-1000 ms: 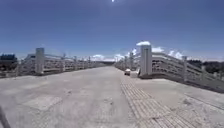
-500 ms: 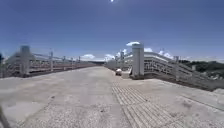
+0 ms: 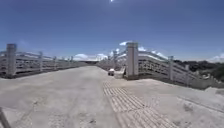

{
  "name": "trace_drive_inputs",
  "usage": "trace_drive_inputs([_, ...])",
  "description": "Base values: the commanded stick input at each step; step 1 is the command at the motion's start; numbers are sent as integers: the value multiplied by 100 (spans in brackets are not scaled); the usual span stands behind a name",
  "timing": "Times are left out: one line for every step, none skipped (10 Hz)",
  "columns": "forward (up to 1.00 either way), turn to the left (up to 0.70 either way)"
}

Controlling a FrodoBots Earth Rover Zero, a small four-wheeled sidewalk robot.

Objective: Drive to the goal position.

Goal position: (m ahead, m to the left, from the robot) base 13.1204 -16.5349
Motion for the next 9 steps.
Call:
trace_drive_inputs([25, -63])
trace_drive_inputs([26, -16])
trace_drive_inputs([26, 0])
trace_drive_inputs([26, -13])
trace_drive_inputs([26, -64])
trace_drive_inputs([26, -64])
trace_drive_inputs([26, -65])
trace_drive_inputs([26, -65])
trace_drive_inputs([26, -65])
